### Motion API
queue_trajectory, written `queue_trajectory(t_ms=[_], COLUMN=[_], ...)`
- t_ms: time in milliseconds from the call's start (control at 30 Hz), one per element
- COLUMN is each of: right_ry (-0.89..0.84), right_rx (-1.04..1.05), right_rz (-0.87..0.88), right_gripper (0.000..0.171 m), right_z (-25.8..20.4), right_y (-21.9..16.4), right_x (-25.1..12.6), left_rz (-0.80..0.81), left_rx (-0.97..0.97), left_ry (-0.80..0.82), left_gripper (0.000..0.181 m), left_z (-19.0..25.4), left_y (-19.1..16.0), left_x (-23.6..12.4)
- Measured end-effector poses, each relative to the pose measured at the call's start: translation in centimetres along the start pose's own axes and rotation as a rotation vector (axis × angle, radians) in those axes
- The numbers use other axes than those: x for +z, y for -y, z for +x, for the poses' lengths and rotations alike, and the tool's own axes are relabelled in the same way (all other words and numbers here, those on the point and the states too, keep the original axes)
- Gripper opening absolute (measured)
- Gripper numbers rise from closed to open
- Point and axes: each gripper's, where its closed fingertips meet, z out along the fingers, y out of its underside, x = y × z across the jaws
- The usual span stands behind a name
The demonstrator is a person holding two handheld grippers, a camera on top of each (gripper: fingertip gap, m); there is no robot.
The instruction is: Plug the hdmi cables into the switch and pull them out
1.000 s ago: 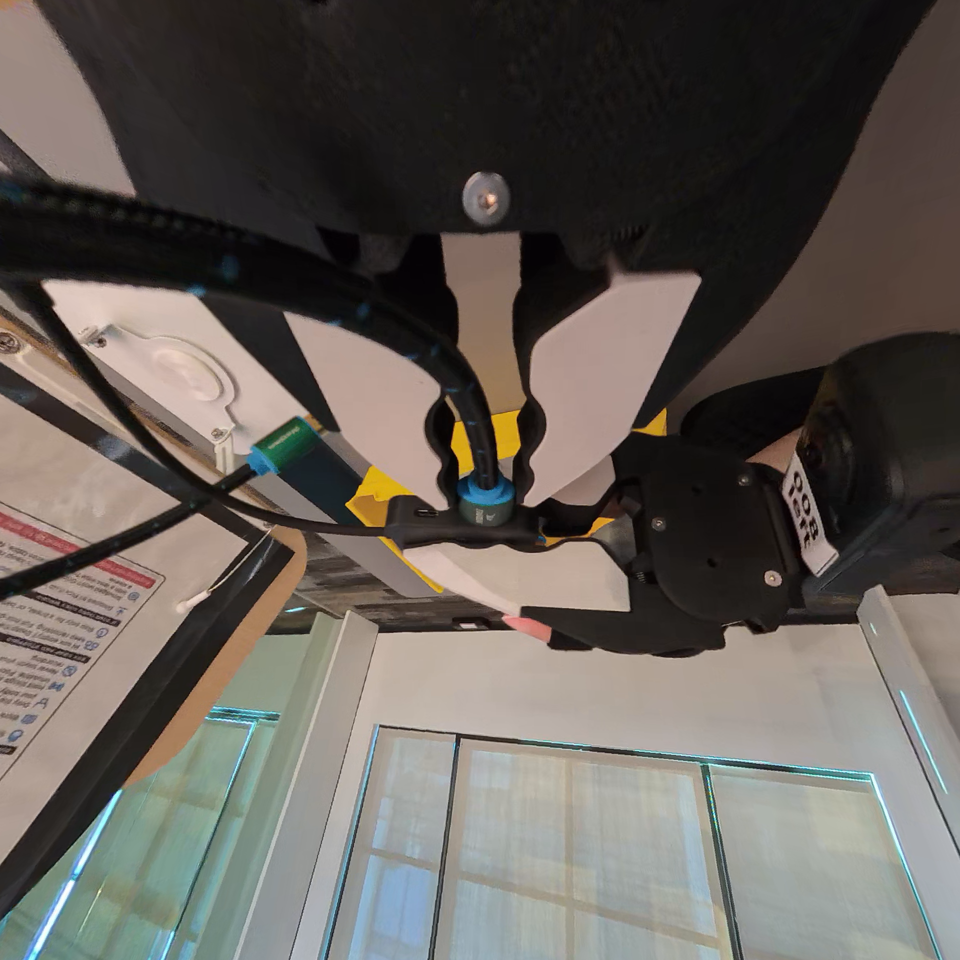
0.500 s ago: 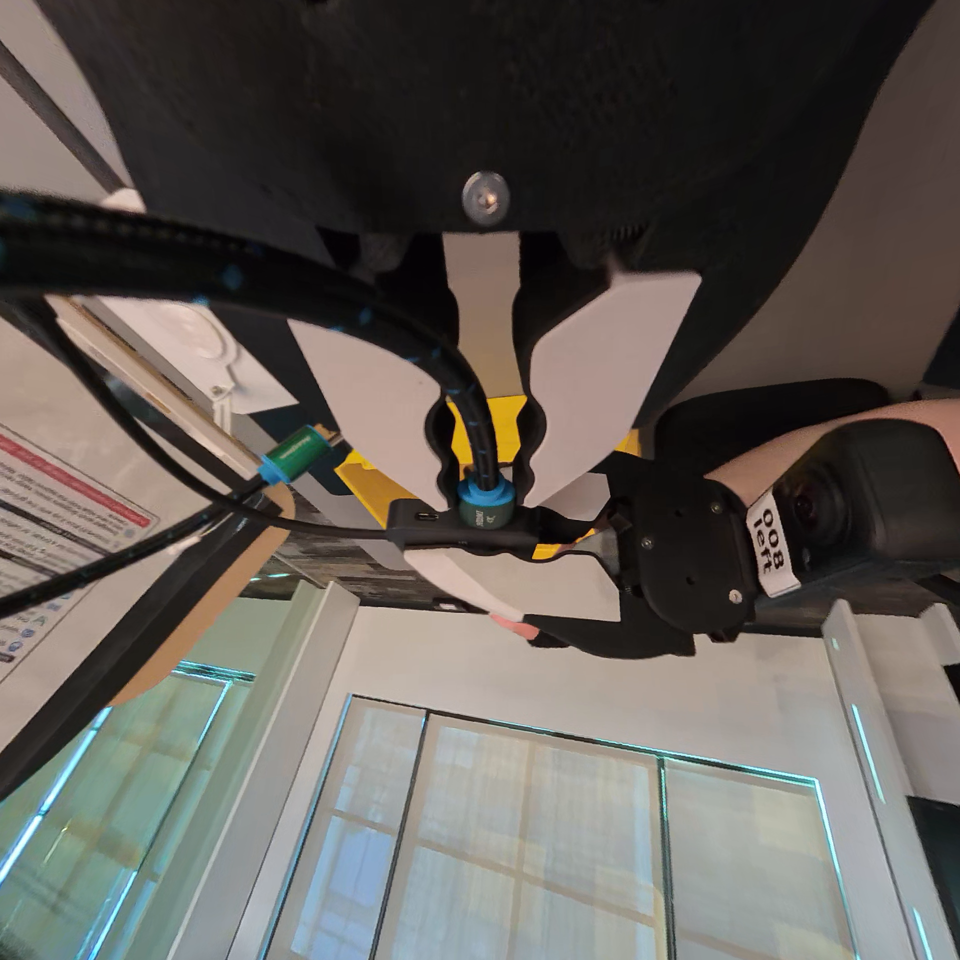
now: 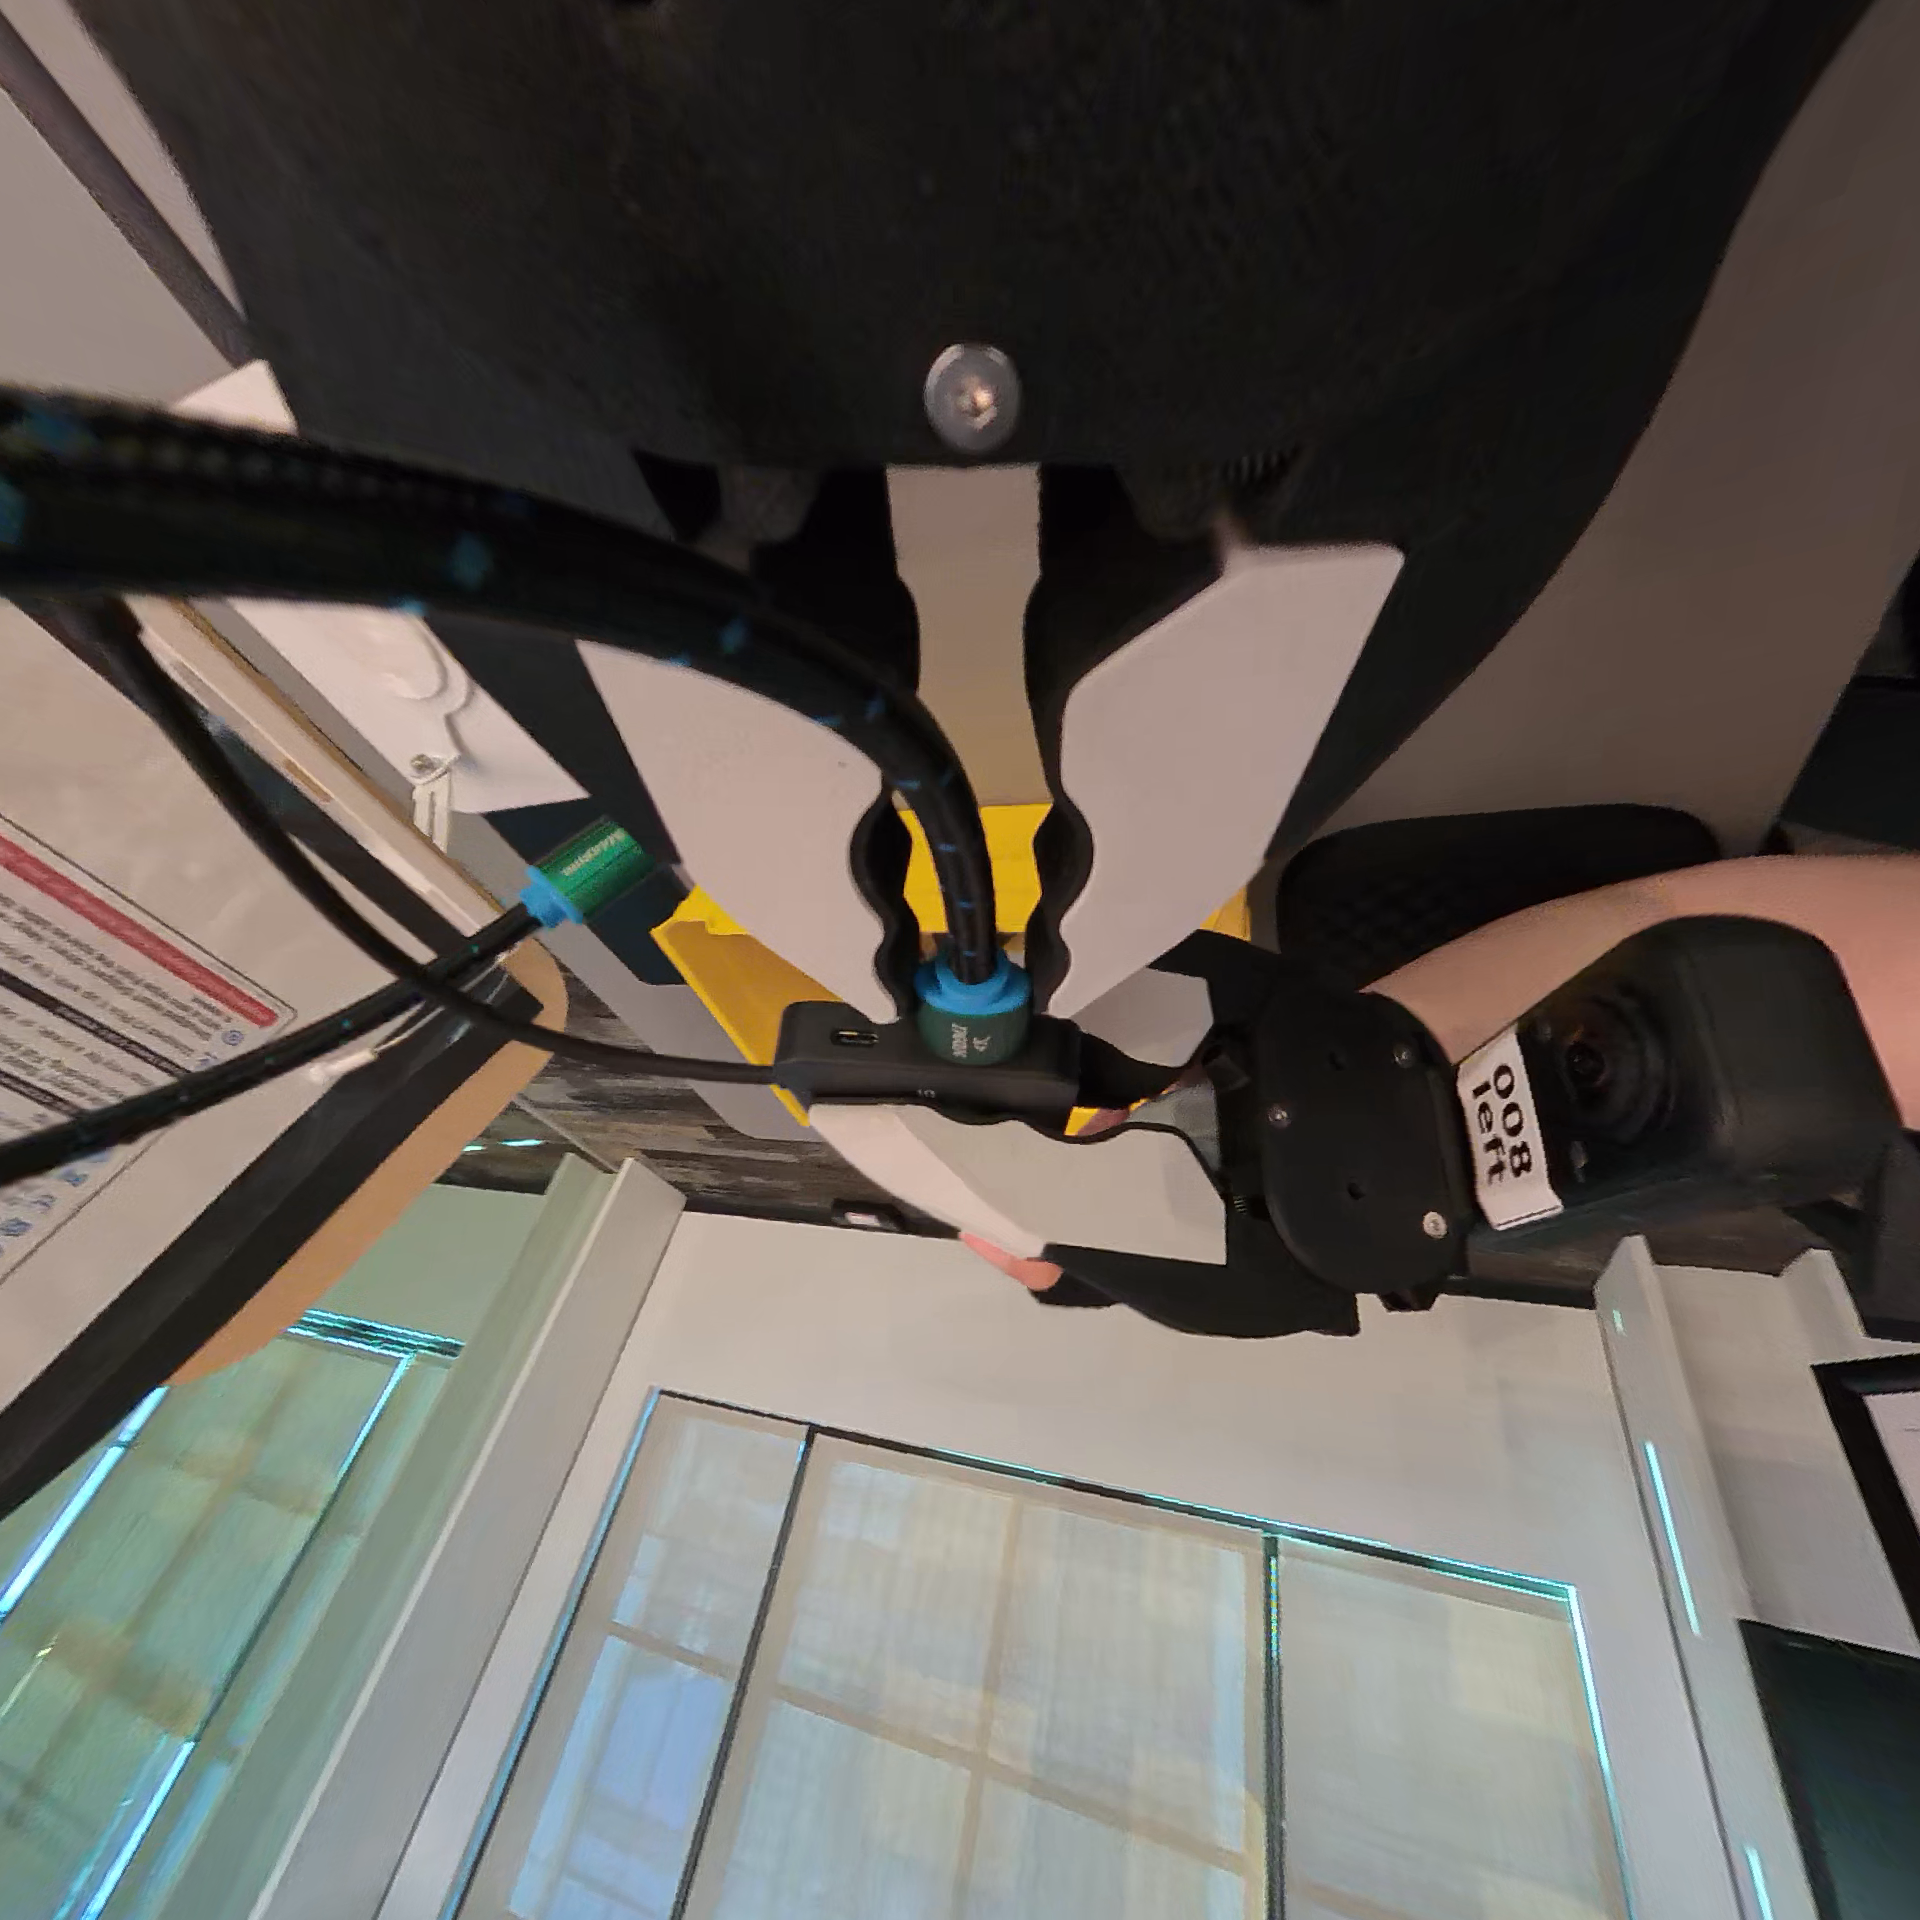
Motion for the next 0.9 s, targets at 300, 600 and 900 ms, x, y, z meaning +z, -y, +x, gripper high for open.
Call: queue_trajectory(t_ms=[300, 600, 900], right_ry=[-0.098, -0.076, 0.002], right_rx=[-0.043, 0.072, 0.336], right_rz=[0.090, -0.098, -0.449], right_gripper=[0.008, 0.008, 0.008], right_z=[3.4, 6.2, 7.3], right_y=[4.7, 1.7, -4.6], right_x=[-6.1, -8.3, -17.7], left_rz=[-0.033, -0.130, -0.141], left_rx=[-0.243, -0.176, -0.139], left_ry=[0.118, 0.019, -0.032], left_gripper=[0.014, 0.014, 0.014], left_z=[-8.0, -5.2, -3.4], left_y=[-4.2, -4.6, -4.0], left_x=[-2.7, -1.3, -0.5])
